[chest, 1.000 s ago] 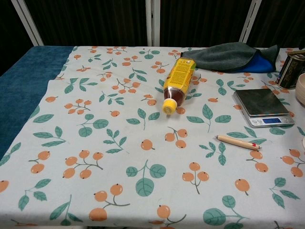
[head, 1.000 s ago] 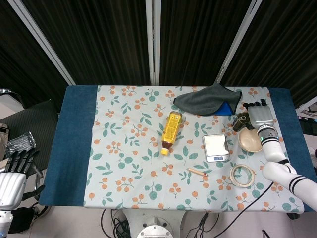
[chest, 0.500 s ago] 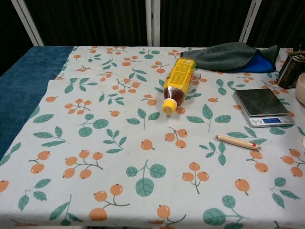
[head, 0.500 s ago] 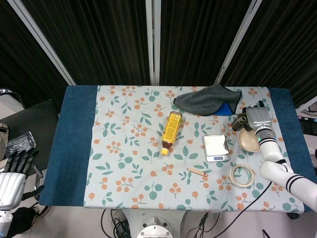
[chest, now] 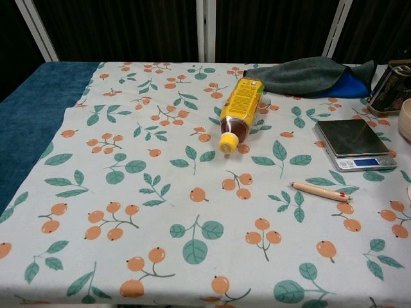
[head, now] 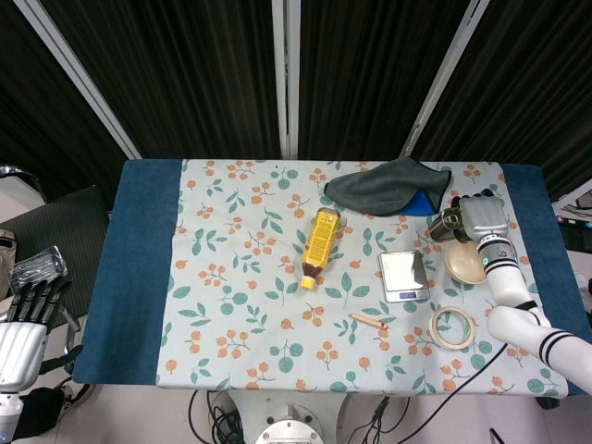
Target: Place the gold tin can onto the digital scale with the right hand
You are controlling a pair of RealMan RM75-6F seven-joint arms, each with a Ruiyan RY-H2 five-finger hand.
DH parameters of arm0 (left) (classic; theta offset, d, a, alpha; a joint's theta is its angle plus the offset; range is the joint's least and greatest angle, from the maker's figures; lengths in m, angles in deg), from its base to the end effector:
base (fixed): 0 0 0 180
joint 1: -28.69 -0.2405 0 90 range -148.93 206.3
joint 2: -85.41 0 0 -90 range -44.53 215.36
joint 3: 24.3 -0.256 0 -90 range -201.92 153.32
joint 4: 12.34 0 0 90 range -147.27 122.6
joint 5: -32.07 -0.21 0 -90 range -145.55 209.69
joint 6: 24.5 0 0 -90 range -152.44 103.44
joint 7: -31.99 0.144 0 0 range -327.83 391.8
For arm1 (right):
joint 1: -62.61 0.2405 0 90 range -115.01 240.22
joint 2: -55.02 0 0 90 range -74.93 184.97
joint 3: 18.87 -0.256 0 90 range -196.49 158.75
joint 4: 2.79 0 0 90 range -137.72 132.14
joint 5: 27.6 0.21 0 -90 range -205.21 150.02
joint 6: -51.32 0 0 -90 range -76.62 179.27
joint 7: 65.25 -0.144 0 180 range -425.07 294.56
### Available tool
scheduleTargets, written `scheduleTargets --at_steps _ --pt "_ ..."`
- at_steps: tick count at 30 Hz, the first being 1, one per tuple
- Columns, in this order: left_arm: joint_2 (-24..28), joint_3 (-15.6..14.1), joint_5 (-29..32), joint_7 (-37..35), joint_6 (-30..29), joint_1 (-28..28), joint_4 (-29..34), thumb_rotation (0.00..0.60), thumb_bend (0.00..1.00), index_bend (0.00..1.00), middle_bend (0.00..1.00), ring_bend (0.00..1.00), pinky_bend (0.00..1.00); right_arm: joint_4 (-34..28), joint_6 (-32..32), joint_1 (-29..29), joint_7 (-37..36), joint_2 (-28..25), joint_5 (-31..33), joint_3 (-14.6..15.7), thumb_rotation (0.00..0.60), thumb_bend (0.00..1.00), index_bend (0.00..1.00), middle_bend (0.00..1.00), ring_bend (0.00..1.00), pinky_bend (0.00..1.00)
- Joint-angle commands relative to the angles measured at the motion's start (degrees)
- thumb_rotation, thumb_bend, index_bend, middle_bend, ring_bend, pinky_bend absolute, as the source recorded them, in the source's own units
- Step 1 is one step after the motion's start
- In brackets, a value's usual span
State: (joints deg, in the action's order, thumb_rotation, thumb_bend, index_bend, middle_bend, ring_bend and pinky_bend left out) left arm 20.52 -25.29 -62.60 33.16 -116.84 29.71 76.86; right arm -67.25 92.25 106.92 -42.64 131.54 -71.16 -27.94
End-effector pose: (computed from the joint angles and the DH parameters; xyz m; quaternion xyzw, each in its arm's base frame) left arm -0.3090 0.1454 0.1582 -0.6251 -0.3413 -0.3972 0.5788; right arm -0.2842 -0.4241 0.1086 0.6683 -0.3999 0.1879 0.5985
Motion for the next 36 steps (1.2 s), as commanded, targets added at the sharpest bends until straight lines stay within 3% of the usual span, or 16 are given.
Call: scheduleTargets --at_steps 1,8,14,23,36 --pt "-0.1 0.0 -0.1 -0.2 -0.2 0.0 -0.2 0.600 0.09 0.02 0.00 0.00 0.00 -7.7 4.1 -0.8 0.0 -4.7 -2.7 -0.9 0.600 0.33 0.85 0.66 0.57 0.17" --pt "-0.5 0.0 -0.5 -1.2 -0.9 -0.2 -1.0 0.600 0.09 0.02 0.00 0.00 0.00 -26.2 11.3 -1.3 6.3 -12.8 -5.9 -0.3 0.600 0.33 0.86 0.66 0.57 0.17" --pt "-0.8 -0.2 -0.5 -2.3 -1.7 -0.8 -2.0 0.600 0.09 0.02 0.00 0.00 0.00 -34.5 14.9 -1.6 11.6 -13.6 -7.2 1.9 0.600 0.33 0.86 0.66 0.58 0.17" --pt "-1.3 -0.3 -0.7 -3.6 -2.4 -1.2 -3.3 0.600 0.09 0.02 0.00 0.00 0.00 -37.3 17.3 -2.2 17.2 -10.9 -8.1 5.5 0.600 0.33 0.86 0.66 0.58 0.17" --pt "-1.6 -0.3 -0.4 -4.3 -2.6 -1.4 -4.3 0.600 0.09 0.02 0.00 0.00 0.00 -32.2 16.5 -2.3 16.0 -5.8 -7.7 6.2 0.600 0.33 0.87 0.67 0.58 0.17"
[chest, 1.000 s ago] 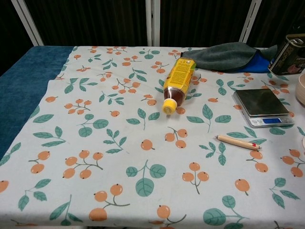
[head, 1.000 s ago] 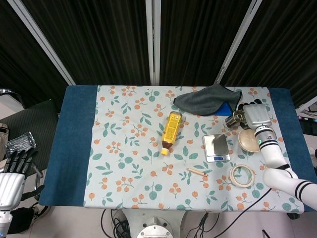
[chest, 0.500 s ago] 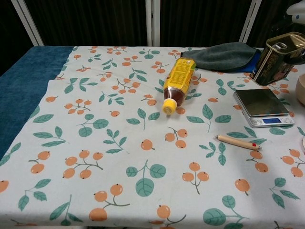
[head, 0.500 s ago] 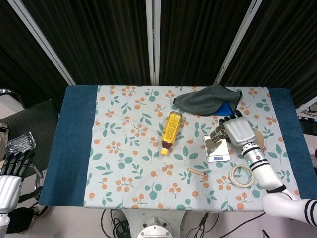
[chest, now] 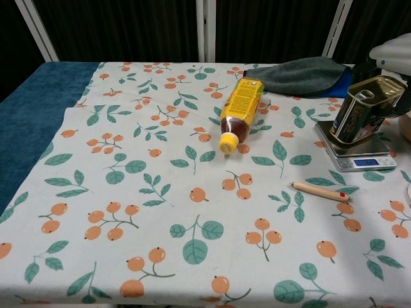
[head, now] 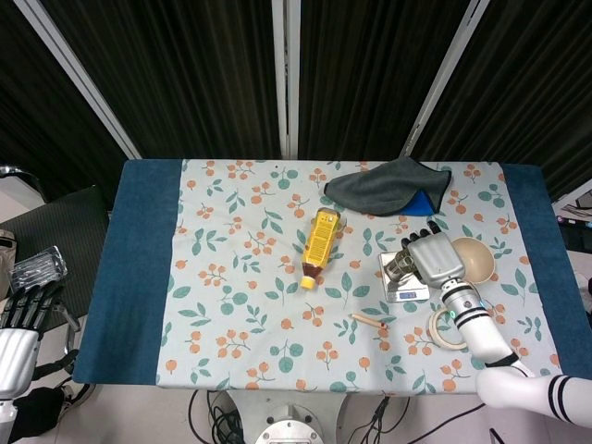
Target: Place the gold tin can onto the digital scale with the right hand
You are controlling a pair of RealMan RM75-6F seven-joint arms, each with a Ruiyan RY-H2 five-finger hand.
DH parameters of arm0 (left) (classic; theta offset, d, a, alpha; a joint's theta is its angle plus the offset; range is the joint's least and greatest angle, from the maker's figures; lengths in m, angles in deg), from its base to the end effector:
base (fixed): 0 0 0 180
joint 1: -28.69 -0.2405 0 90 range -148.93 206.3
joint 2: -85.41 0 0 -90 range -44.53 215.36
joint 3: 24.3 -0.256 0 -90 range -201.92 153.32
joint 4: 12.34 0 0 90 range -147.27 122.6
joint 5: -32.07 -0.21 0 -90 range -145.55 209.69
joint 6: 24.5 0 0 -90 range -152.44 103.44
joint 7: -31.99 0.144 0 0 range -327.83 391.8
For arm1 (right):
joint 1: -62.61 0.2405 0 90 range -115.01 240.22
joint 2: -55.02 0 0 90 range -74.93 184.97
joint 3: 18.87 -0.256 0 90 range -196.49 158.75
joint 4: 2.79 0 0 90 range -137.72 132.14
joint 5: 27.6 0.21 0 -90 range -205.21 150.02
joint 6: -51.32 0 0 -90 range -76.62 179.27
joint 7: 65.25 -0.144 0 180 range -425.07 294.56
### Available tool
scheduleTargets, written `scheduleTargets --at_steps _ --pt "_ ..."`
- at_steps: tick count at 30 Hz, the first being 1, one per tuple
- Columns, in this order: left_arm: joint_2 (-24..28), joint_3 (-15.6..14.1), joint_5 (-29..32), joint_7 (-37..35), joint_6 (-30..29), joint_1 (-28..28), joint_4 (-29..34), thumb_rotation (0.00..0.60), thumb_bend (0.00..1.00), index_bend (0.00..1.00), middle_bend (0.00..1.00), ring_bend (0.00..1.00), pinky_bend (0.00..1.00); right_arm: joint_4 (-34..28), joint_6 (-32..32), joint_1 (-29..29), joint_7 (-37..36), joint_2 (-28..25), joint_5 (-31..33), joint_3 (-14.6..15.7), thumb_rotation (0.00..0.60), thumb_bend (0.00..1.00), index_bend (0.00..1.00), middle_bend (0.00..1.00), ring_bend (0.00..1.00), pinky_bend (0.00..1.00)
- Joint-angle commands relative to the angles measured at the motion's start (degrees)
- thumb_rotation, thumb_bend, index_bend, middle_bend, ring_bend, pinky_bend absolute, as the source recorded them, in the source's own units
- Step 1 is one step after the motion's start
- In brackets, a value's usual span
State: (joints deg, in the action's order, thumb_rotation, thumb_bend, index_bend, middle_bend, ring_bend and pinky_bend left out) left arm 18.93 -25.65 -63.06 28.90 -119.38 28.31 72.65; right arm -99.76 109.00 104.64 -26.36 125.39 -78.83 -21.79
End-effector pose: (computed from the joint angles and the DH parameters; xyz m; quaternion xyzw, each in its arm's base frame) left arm -0.3201 0.1361 0.1598 -0.6124 -0.3458 -0.4114 0.5798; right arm -0.2063 -0.3337 0.0681 0.7725 -0.2999 0.2020 0.5221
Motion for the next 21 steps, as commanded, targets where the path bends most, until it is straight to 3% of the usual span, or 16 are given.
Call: scheduleTargets --at_steps 1,7,10,12,17,21 --pt "0.0 0.0 0.0 -0.1 0.0 0.0 -0.1 0.600 0.09 0.02 0.00 0.00 0.00 0.5 -0.3 0.0 -0.5 0.5 0.0 0.0 0.600 0.33 0.87 0.67 0.58 0.17" --pt "-0.1 0.0 0.1 -0.3 0.0 0.0 -0.3 0.600 0.09 0.02 0.00 0.00 0.00 0.8 -1.2 0.1 -1.2 0.8 -0.3 0.1 0.600 0.29 0.85 0.66 0.57 0.17" --pt "-0.1 0.1 0.1 -0.5 -0.1 -0.1 -0.5 0.600 0.09 0.02 0.00 0.00 0.00 0.6 -1.8 0.2 -1.5 0.2 -0.6 0.3 0.600 0.21 0.77 0.62 0.56 0.14" --pt "-0.2 0.1 0.1 -0.7 -0.1 -0.1 -0.6 0.600 0.09 0.02 0.00 0.00 0.00 0.4 -2.0 0.3 -1.3 -0.1 -0.7 0.5 0.600 0.16 0.66 0.55 0.49 0.11" --pt "-0.4 0.0 0.2 -0.9 -0.1 -0.1 -0.9 0.600 0.09 0.02 0.00 0.00 0.00 -0.3 -2.3 0.2 -1.9 -0.9 -0.7 0.6 0.600 0.08 0.23 0.22 0.14 0.00" --pt "-0.4 0.1 0.2 -1.2 -0.3 -0.2 -1.0 0.600 0.09 0.02 0.00 0.00 0.00 -1.2 -2.0 0.0 -2.9 -1.7 -1.0 0.2 0.600 0.07 0.03 0.06 0.01 0.00"
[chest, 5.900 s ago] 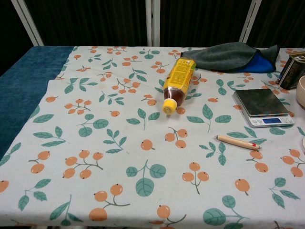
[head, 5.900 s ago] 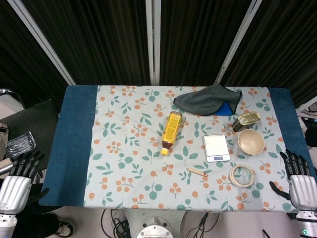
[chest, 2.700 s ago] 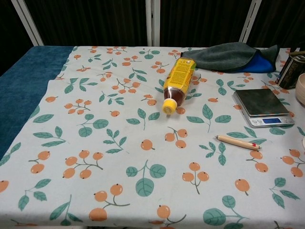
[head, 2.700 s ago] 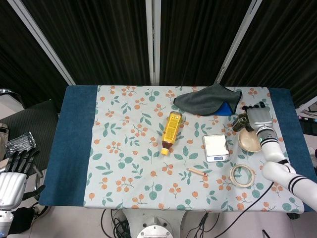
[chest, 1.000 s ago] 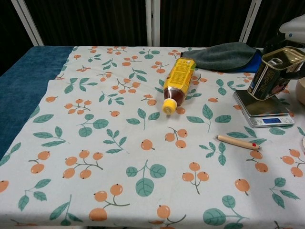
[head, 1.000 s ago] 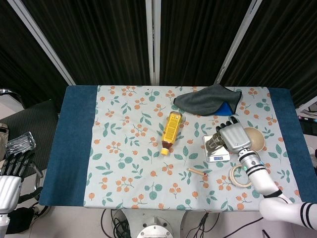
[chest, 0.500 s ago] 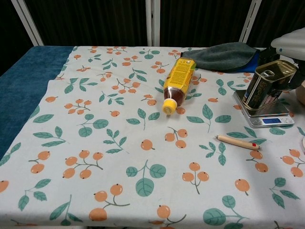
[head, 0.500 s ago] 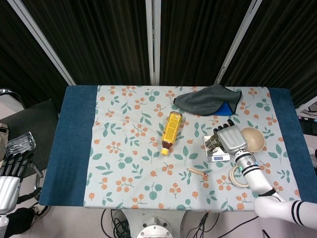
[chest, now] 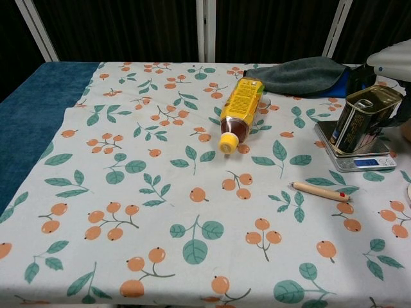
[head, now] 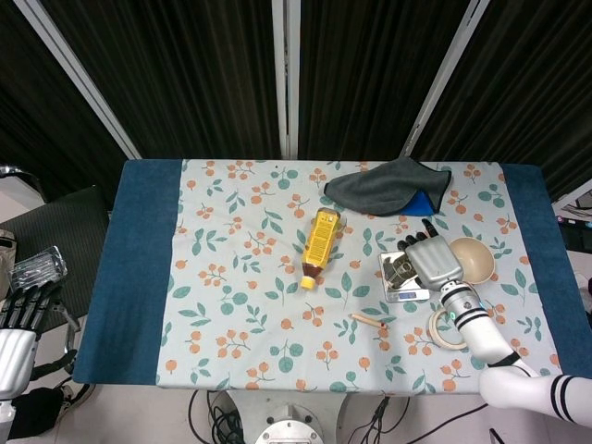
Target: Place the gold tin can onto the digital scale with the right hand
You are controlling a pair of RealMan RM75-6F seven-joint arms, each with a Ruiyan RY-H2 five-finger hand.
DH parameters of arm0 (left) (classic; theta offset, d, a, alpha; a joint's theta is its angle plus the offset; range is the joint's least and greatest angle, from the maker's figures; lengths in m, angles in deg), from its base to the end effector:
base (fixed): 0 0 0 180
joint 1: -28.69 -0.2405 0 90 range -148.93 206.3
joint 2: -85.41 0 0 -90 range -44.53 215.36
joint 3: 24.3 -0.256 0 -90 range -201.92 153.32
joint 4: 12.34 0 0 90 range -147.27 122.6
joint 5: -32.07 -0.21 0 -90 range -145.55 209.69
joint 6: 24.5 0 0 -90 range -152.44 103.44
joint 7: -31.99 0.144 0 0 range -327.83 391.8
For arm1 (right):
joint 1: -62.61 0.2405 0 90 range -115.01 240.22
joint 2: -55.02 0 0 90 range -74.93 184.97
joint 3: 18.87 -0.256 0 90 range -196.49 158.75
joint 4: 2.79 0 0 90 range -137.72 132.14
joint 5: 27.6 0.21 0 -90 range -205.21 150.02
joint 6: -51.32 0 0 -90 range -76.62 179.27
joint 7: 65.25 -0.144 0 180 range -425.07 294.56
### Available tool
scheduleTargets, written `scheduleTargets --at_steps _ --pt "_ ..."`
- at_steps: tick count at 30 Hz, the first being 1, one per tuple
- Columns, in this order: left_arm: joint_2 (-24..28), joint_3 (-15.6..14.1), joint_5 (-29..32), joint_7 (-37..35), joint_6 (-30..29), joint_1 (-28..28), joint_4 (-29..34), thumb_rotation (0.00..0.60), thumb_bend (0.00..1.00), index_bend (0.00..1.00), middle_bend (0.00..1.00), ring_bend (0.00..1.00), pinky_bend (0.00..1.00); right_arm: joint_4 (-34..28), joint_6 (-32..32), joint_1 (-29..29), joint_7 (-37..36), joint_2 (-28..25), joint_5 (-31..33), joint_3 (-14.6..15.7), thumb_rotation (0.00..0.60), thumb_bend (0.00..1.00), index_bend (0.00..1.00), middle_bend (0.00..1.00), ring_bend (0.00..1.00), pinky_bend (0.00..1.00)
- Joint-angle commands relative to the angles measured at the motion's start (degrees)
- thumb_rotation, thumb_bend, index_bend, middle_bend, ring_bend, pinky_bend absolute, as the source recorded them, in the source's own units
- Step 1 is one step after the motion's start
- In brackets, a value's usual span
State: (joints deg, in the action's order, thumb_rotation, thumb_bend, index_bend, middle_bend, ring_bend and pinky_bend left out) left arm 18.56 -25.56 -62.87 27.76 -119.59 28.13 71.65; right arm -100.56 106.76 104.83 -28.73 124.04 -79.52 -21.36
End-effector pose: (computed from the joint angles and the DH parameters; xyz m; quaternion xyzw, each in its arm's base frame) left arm -0.3233 0.1354 0.1601 -0.6089 -0.3485 -0.4140 0.5800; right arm -0.2066 -0.3309 0.0690 0.7790 -0.3128 0.2020 0.5045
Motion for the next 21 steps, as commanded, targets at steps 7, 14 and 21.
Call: scheduleTargets --at_steps 7,14,21 --pt "0.2 0.1 -0.2 0.2 -0.2 0.0 0.3 0.600 0.09 0.02 0.00 0.00 0.00 -4.5 7.1 -4.2 -6.0 -4.4 -8.5 -0.5 0.600 0.07 0.00 0.00 0.00 0.00" --pt "0.4 0.1 -0.4 0.7 -0.4 0.0 1.0 0.600 0.09 0.02 0.00 0.00 0.00 -6.9 24.2 -16.7 -14.8 -10.6 -23.4 3.7 0.600 0.06 0.00 0.00 0.00 0.00" --pt "1.3 0.5 -0.4 1.5 -0.3 0.3 2.3 0.600 0.09 0.02 0.00 0.00 0.00 5.1 35.5 -30.0 -27.9 -5.9 -27.5 8.1 0.600 0.04 0.00 0.00 0.00 0.00"
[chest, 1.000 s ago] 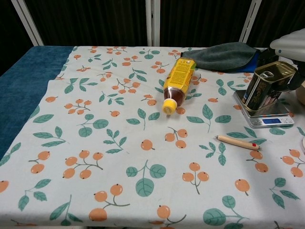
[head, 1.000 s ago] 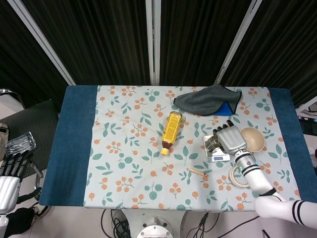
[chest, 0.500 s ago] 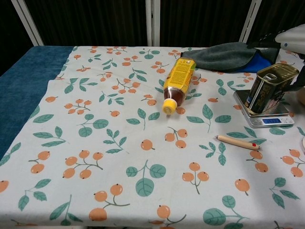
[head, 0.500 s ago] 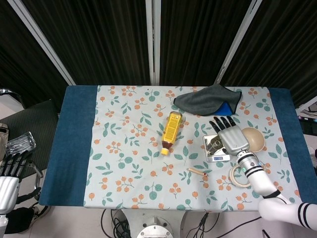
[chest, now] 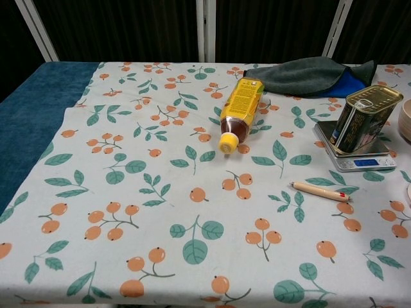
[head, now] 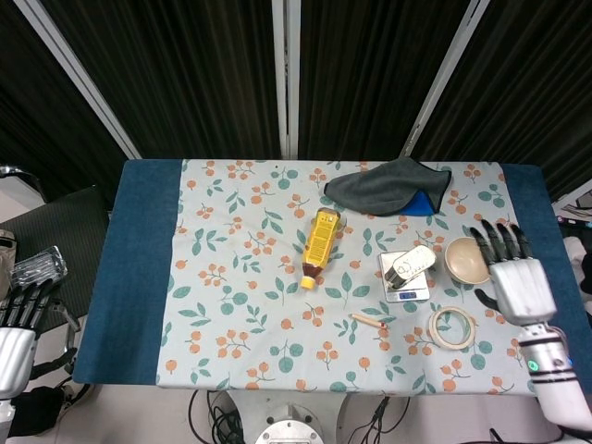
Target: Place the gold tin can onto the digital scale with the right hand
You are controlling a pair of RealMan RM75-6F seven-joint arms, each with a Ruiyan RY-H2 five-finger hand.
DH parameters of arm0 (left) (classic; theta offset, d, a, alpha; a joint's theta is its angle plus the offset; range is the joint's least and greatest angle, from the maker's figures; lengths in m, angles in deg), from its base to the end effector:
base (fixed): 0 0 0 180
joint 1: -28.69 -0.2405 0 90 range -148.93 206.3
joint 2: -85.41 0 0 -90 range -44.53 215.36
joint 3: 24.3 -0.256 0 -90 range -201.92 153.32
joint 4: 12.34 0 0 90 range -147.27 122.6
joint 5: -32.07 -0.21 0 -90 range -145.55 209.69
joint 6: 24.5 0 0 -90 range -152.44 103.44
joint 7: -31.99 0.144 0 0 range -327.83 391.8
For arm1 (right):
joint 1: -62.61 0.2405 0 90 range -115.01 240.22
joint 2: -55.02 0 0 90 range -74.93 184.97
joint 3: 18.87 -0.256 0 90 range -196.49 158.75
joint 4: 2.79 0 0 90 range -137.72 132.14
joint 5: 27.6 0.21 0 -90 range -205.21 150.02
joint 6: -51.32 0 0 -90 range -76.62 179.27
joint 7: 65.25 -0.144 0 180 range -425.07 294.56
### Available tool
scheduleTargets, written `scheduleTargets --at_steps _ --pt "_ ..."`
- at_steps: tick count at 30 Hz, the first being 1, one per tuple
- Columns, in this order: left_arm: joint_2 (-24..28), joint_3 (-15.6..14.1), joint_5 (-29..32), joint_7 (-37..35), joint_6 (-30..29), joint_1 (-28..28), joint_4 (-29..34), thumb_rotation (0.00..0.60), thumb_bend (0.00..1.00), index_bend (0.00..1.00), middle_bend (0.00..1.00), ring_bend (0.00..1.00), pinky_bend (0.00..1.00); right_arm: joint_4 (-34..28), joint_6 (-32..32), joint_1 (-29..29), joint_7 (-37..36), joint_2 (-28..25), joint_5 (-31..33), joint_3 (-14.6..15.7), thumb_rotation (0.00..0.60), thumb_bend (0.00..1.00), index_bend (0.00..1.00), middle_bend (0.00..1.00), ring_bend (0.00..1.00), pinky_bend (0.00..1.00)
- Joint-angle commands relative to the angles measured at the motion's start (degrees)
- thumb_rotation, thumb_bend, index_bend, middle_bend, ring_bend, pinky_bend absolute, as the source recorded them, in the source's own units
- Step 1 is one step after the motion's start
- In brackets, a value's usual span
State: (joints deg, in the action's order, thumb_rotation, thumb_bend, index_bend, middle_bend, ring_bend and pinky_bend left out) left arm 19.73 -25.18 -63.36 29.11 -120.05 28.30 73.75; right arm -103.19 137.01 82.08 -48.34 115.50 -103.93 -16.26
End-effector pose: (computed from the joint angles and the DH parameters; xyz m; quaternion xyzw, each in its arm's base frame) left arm -0.3159 0.1375 0.1648 -0.6095 -0.3393 -0.4187 0.5815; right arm -0.2682 -0.2319 0.1638 0.6508 -0.3041 0.3362 0.6090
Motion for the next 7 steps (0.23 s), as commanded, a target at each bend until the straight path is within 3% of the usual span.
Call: scheduleTargets --at_steps 1,7 --pt "0.2 0.2 0.2 0.2 0.3 0.2 0.2 0.600 0.09 0.02 0.00 0.00 0.00 9.8 5.8 -8.5 -9.8 3.7 -2.9 3.1 0.600 0.04 0.00 0.00 0.00 0.00" --pt "0.4 0.3 0.3 1.0 1.8 1.1 0.7 0.600 0.09 0.02 0.00 0.00 0.00 19.9 5.3 -13.7 -17.5 9.3 -2.6 3.9 0.600 0.03 0.00 0.00 0.00 0.00"
